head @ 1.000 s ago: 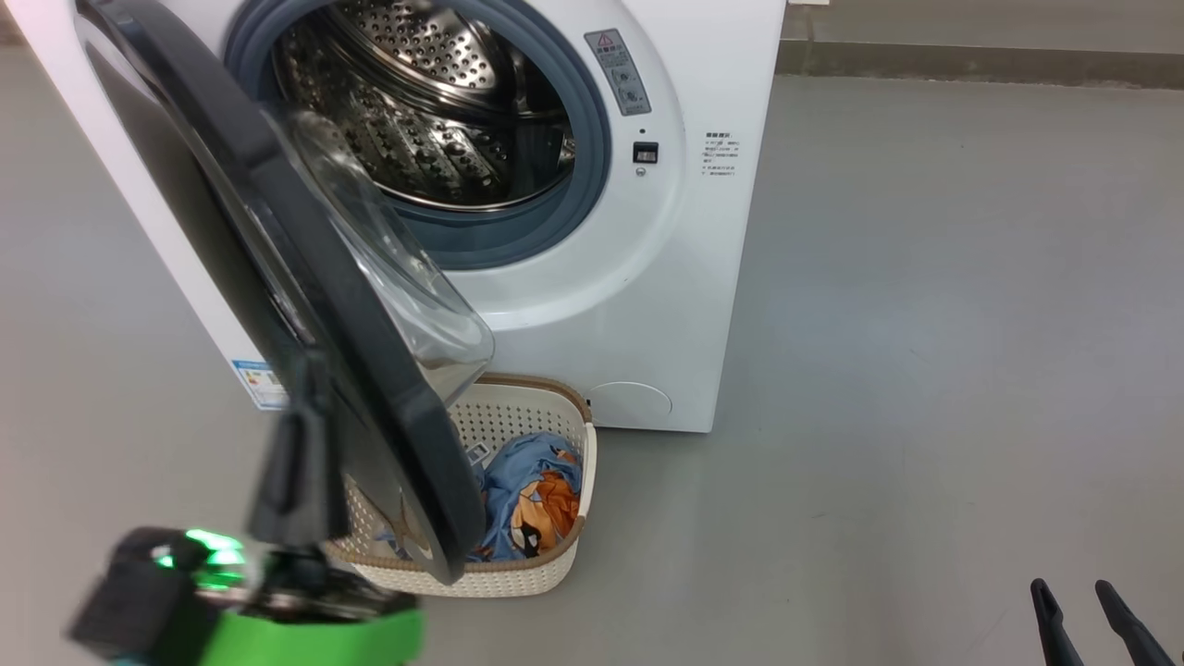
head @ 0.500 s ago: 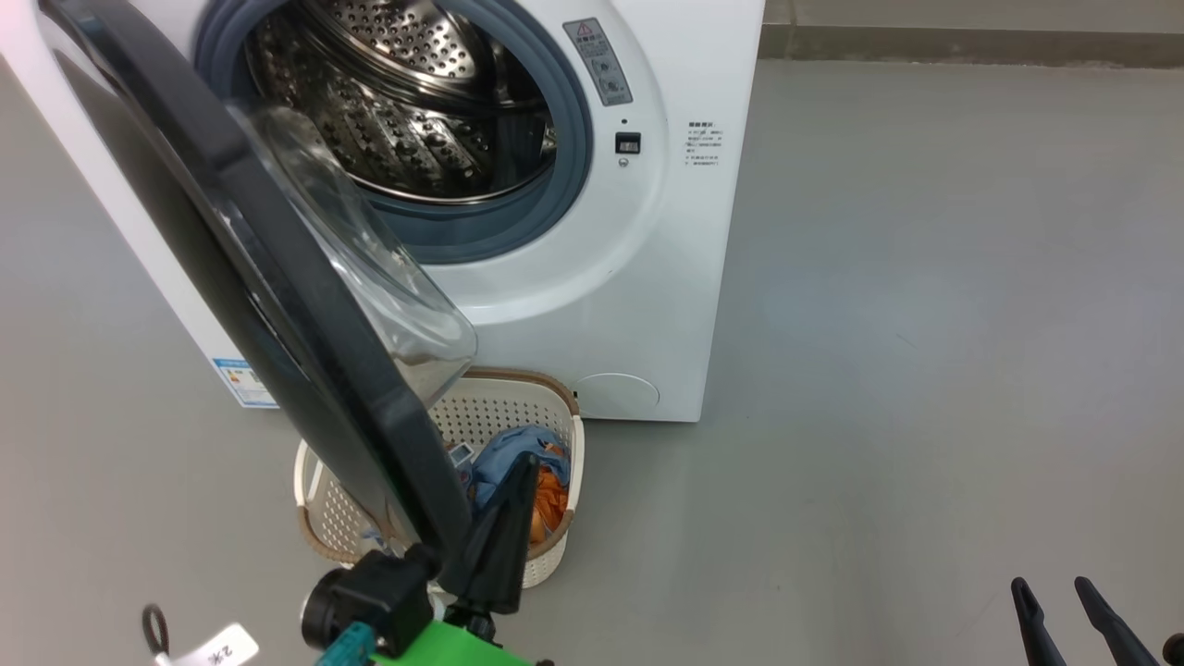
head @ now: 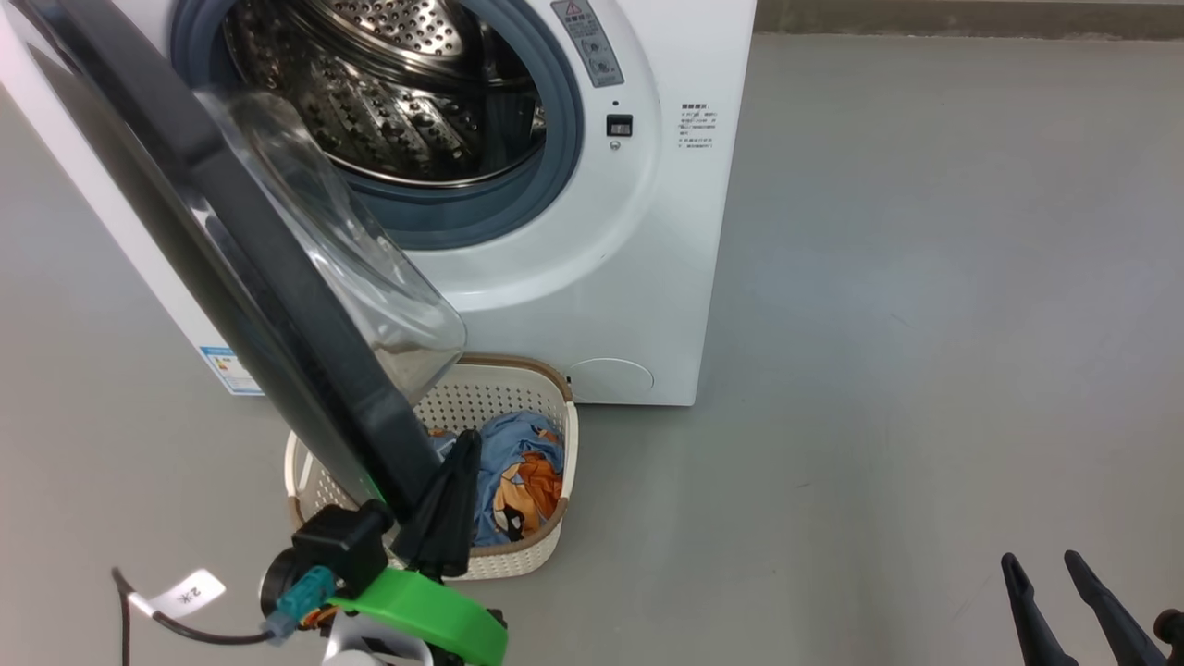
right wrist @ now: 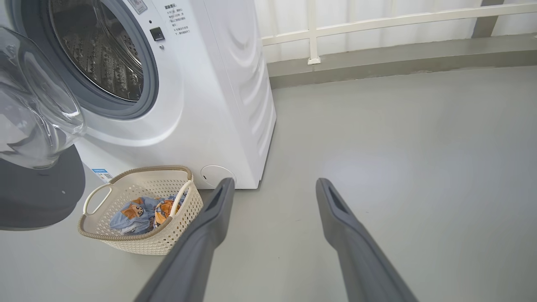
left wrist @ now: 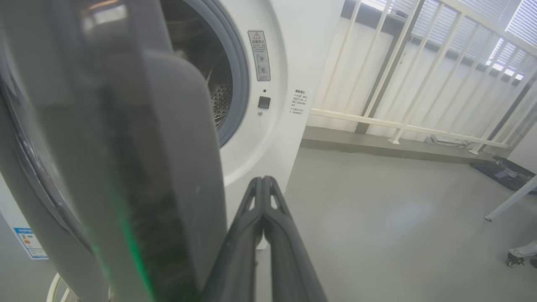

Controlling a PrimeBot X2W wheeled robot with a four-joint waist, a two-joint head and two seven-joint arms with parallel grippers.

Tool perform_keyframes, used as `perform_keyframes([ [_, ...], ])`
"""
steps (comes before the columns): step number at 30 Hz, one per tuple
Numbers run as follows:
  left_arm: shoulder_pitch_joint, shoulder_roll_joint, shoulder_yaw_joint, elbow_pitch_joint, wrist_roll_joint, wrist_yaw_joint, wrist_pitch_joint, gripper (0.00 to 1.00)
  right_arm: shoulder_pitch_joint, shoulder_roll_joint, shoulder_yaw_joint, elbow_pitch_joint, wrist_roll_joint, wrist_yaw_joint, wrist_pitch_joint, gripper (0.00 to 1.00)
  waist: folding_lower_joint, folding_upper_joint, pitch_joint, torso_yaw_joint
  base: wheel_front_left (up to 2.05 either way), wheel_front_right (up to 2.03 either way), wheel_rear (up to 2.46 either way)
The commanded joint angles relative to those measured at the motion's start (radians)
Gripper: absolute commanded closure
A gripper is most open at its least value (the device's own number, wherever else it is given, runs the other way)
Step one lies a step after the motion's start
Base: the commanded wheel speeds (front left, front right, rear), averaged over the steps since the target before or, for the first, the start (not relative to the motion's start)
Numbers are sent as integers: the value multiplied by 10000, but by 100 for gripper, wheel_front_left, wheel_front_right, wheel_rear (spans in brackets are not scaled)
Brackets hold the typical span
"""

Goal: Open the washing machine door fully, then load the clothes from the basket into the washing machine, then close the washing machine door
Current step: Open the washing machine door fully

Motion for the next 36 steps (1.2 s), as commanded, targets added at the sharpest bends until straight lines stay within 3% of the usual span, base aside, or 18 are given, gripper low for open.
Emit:
perform_keyframes([
  [1, -479, 62, 433, -117, -25, 31, -57, 100, -237, -331, 216, -226, 56, 29, -120, 0, 0, 0, 10, -4, 0, 0, 0],
  [24, 420, 62, 2314, -105, 412, -221, -57, 100, -263, -277, 447, -237, 122, 29, -120, 0, 0, 0, -141, 300, 0, 0, 0],
  [36, 1561, 62, 3078, -836, 698, -35, -57, 100, -101, -241, 499, -293, 130, 29, -120, 0, 0, 0, -251, 805, 0, 0, 0],
])
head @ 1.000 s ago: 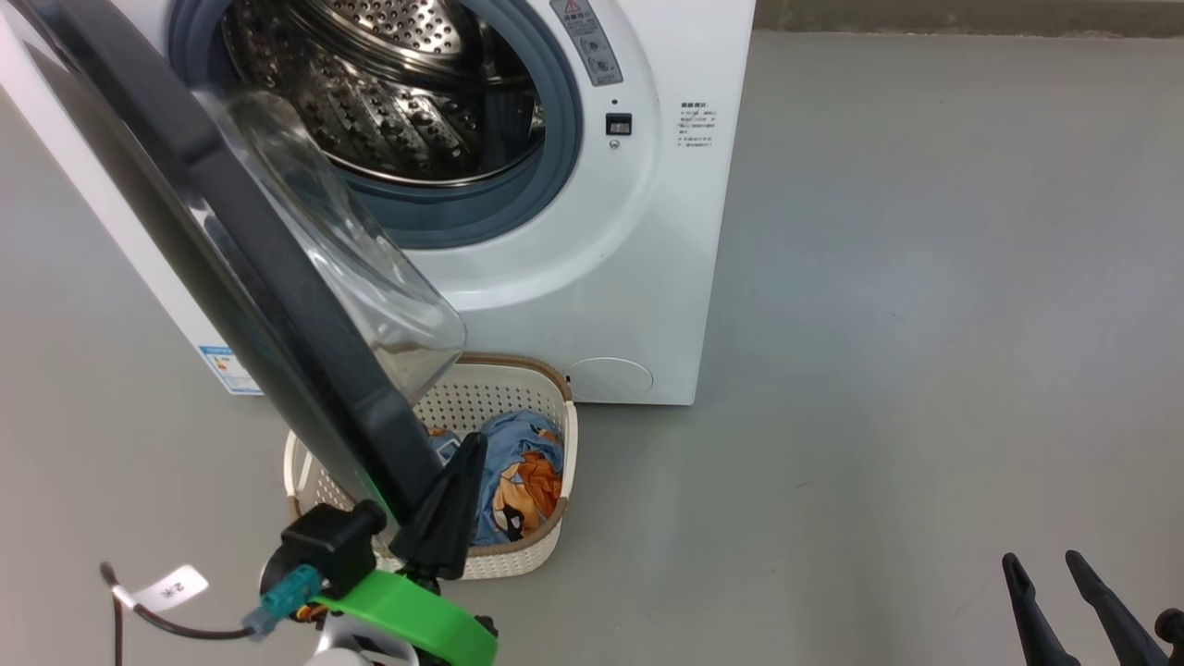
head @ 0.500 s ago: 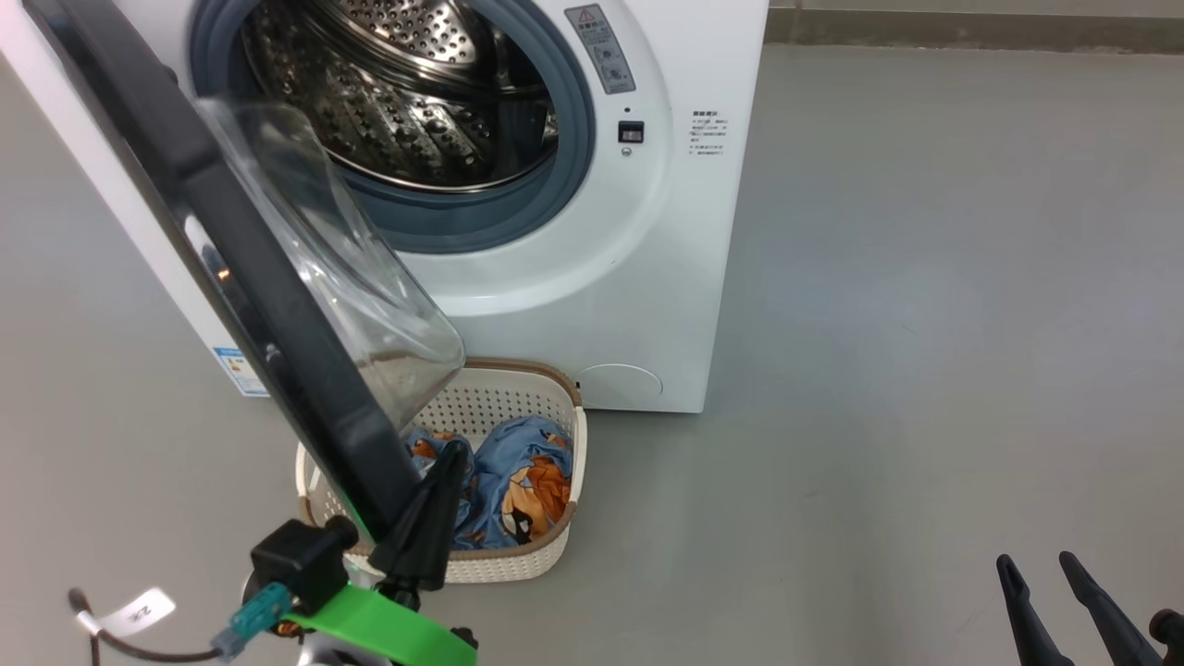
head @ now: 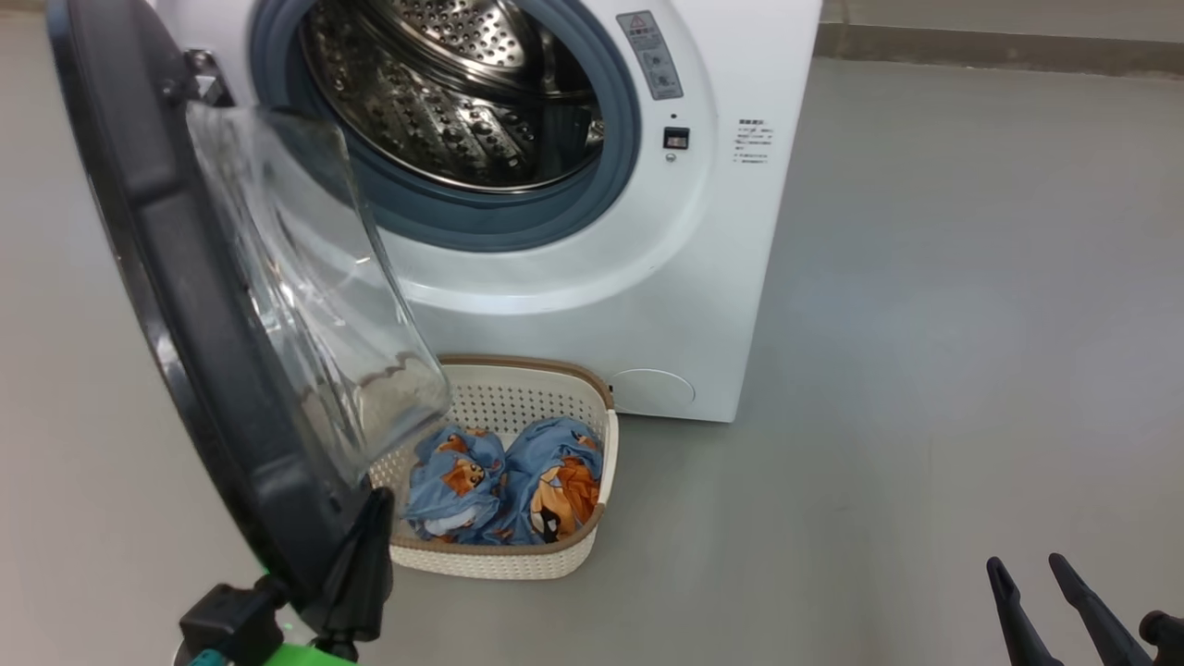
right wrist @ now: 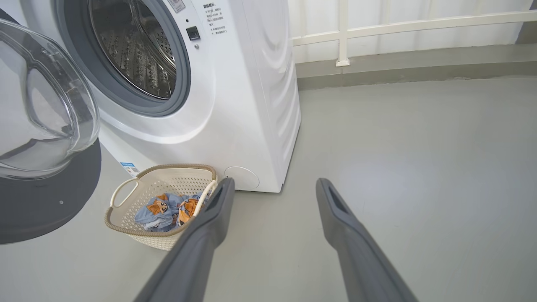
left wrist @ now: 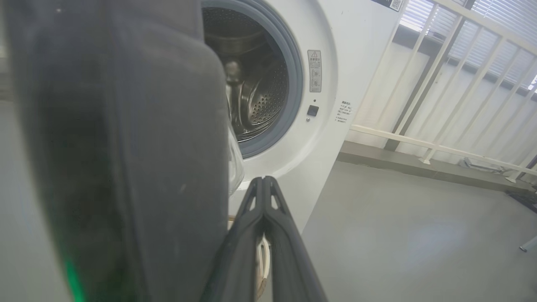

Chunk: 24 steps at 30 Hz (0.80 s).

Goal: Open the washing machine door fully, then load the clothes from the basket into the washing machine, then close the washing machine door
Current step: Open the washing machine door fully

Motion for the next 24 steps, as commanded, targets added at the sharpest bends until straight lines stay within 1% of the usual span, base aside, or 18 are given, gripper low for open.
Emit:
perform_keyframes([
  [1, -69, 292, 576, -221, 60, 177, -61, 100, -87, -200, 176, -263, 54, 29, -120, 0, 0, -1, -26, 130, 0, 0, 0],
  [6, 229, 292, 991, -443, 272, 239, -61, 100, -29, -150, 155, -291, 53, 29, -120, 0, 0, -1, -13, 433, 0, 0, 0],
  [9, 320, 292, 1441, -465, 367, 266, -61, 100, -28, -110, 181, -305, 51, 29, -120, 0, 0, -1, -17, 561, 0, 0, 0],
  [17, 225, 421, 2782, -217, 754, 47, -61, 100, -119, -3, 308, -305, 71, 29, -120, 0, 0, -1, 138, 770, 0, 0, 0],
  [24, -217, 567, 3951, 31, 1007, -27, -61, 100, -209, -81, 282, -395, 117, 29, -120, 0, 0, -1, 479, 903, 0, 0, 0],
])
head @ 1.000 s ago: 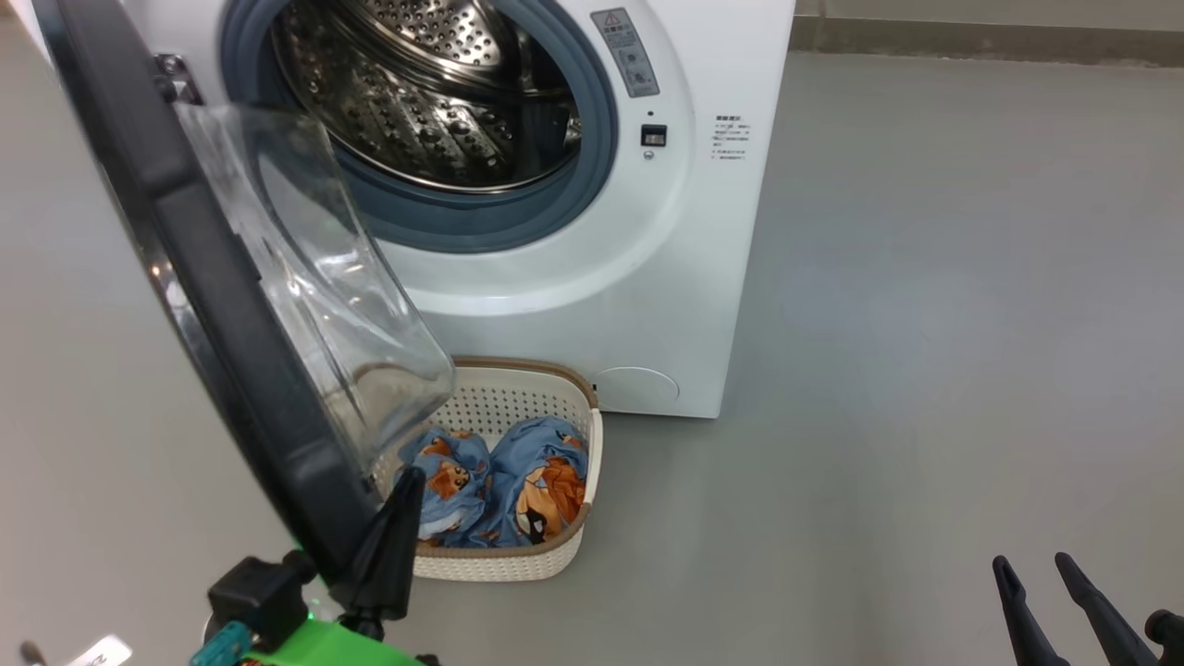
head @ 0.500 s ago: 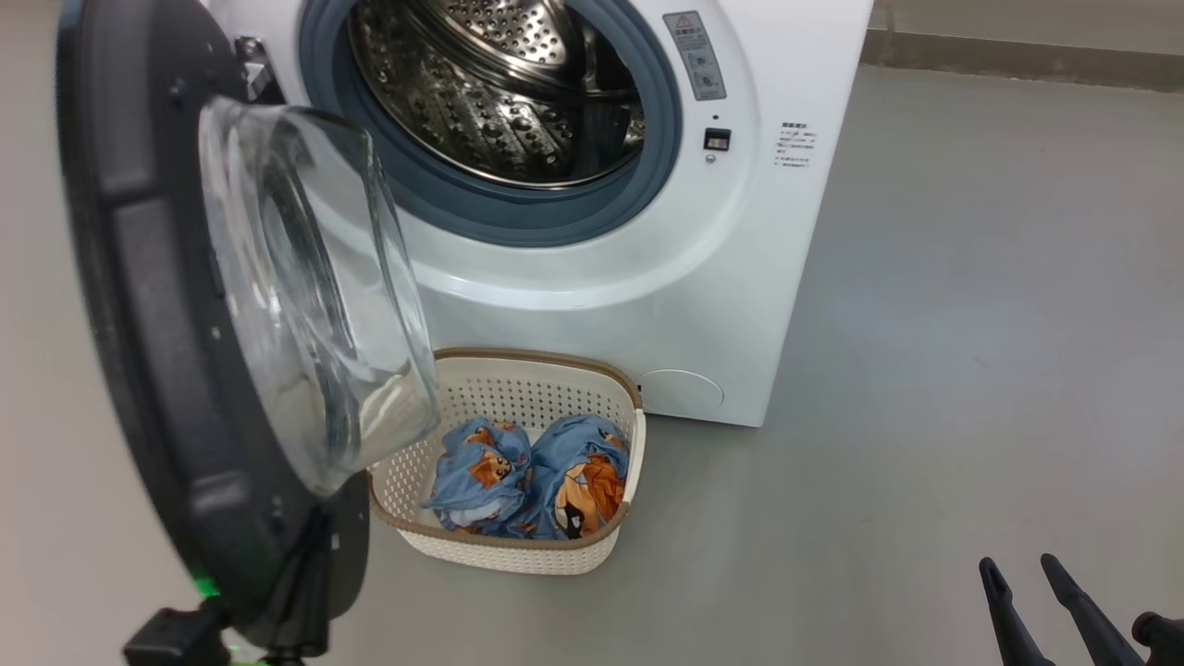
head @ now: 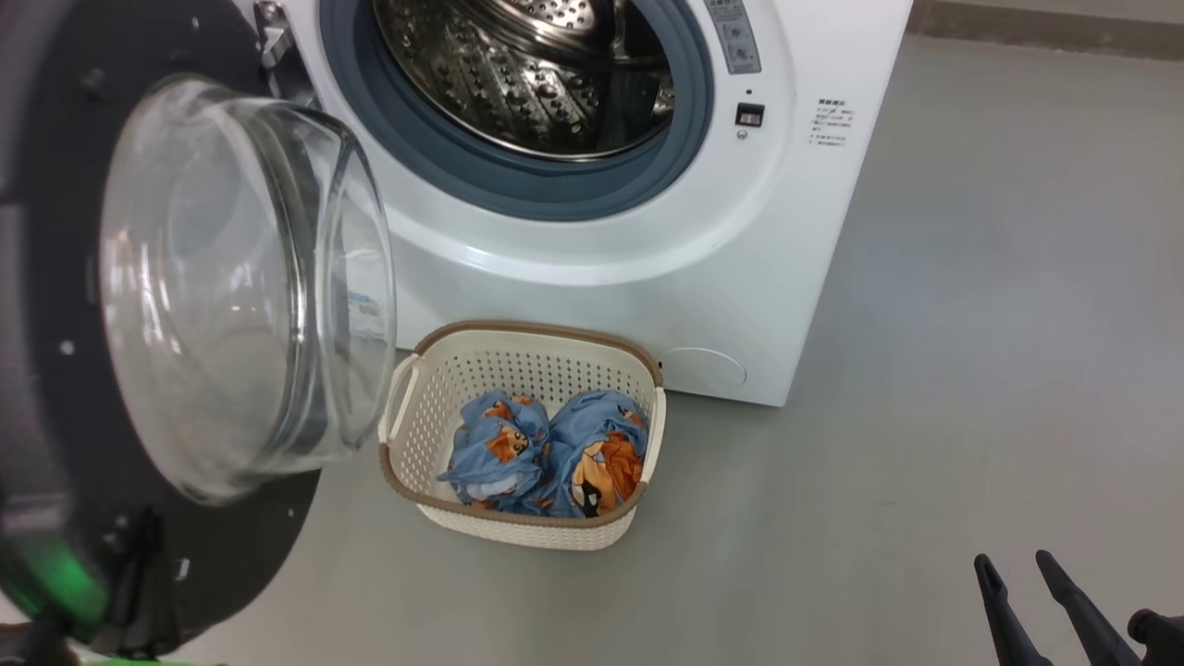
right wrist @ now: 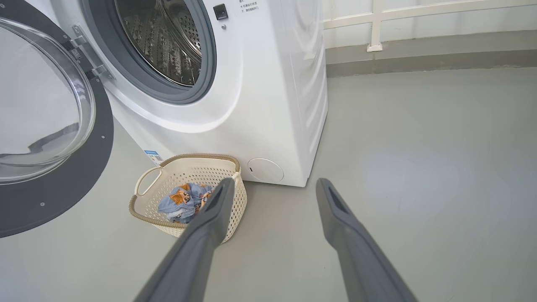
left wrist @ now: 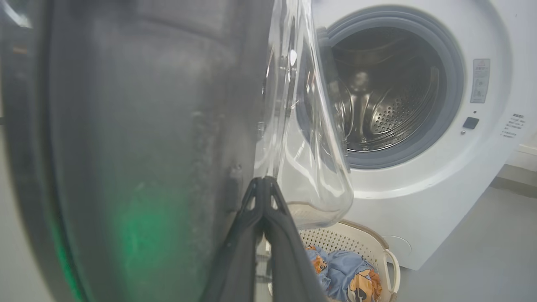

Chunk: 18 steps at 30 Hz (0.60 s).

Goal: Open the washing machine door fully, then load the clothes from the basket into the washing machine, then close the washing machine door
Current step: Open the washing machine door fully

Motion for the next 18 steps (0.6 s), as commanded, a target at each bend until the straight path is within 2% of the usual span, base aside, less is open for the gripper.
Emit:
perform_keyframes([
  [1, -603, 348, 773, -112, 120, 1, -65, 100, -227, -287, 162, -279, 105, 29, -120, 0, 0, 0, 170, 67, 0, 0, 0],
  [12, -1579, 723, 2244, 477, 381, -125, -65, 100, -445, -373, 104, -362, 129, 29, -120, 0, 0, 0, 645, 99, 0, 0, 0],
  [18, -2347, 1228, 3099, 1018, 515, -230, -65, 100, -586, -493, 54, -439, 166, 29, -120, 0, 0, 0, 1083, 88, 0, 0, 0],
])
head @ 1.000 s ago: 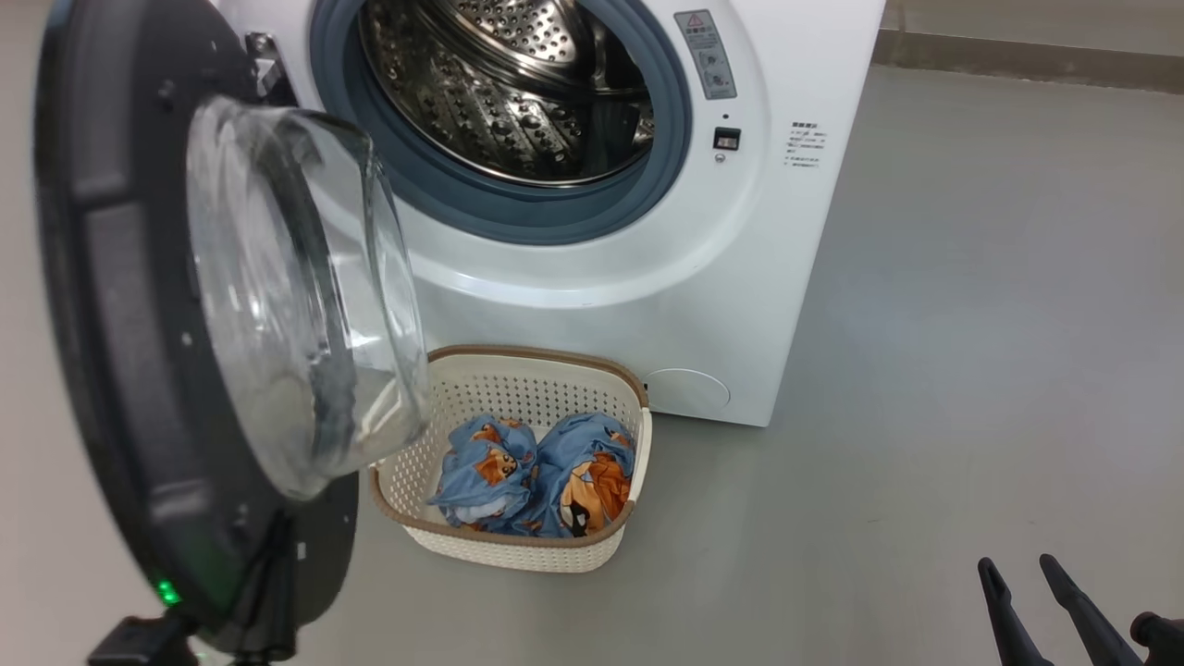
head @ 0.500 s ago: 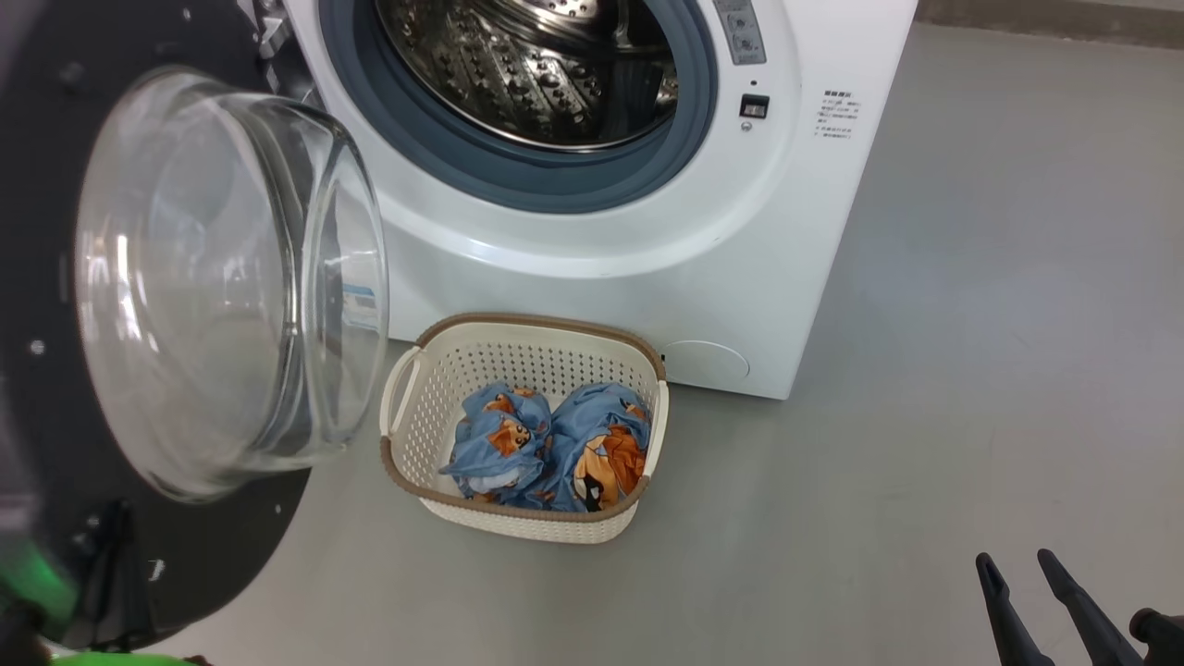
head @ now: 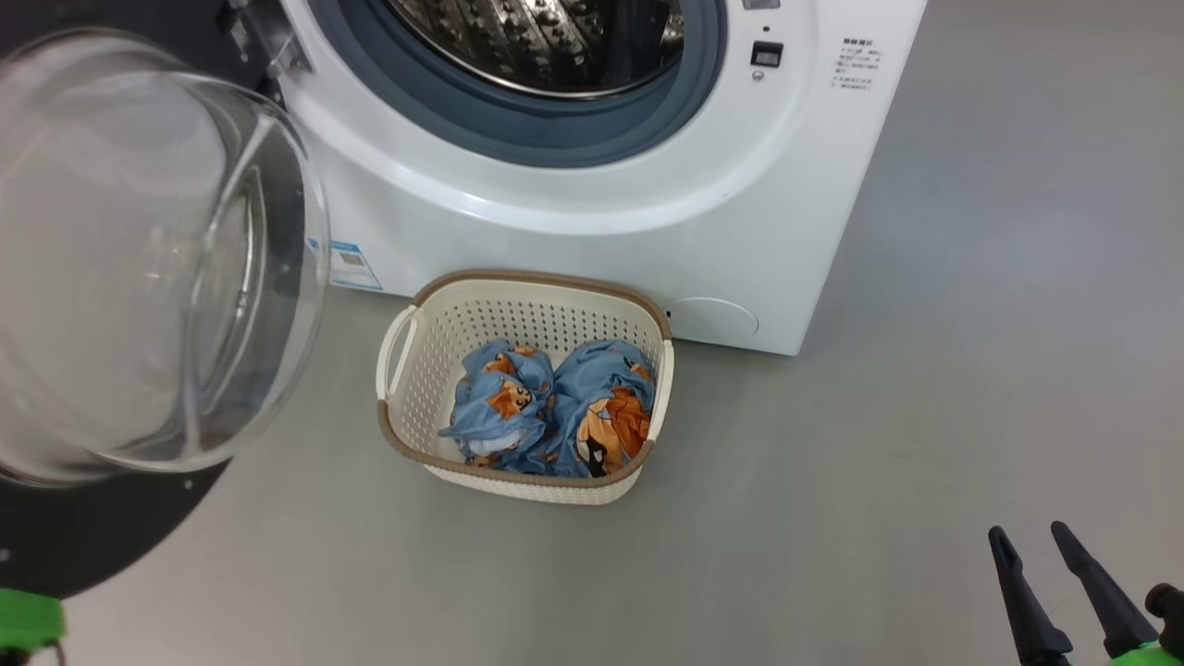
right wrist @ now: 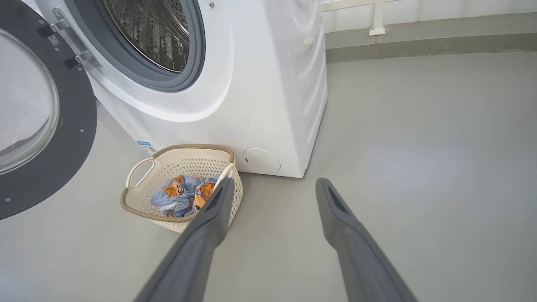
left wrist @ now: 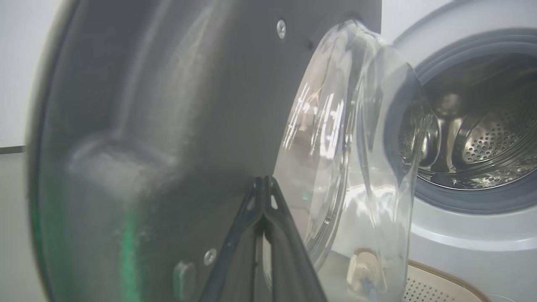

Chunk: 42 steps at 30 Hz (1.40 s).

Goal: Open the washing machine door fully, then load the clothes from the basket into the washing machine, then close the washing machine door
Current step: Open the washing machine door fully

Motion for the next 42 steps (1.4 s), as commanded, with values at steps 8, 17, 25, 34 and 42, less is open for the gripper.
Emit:
perform_keyframes([
  [8, -1303, 1238, 1315, 660, 411, -87, -65, 100, -517, -356, 80, -322, 92, 29, -120, 0, 0, 0, 503, -42, 0, 0, 0],
  [17, -2117, 1895, 1929, 1868, 965, 86, -65, 100, -805, -595, 105, -422, 136, 29, -120, 0, 0, 0, 1121, -87, 0, 0, 0],
  [25, -2777, 2247, 2363, 2597, 1049, 218, -65, 100, -1111, -786, 146, -531, 171, 29, -120, 0, 0, 0, 1656, -89, 0, 0, 0],
  [34, -2892, 2278, 2519, 2851, 1231, 81, -65, 100, -1113, -829, 281, -511, 167, 29, -120, 0, 0, 0, 1469, -62, 0, 0, 0],
  [42, -2249, 1674, 2260, 2095, 1396, -412, -65, 100, -874, -761, 470, -368, 126, 29, -120, 0, 0, 0, 614, 5, 0, 0, 0],
])
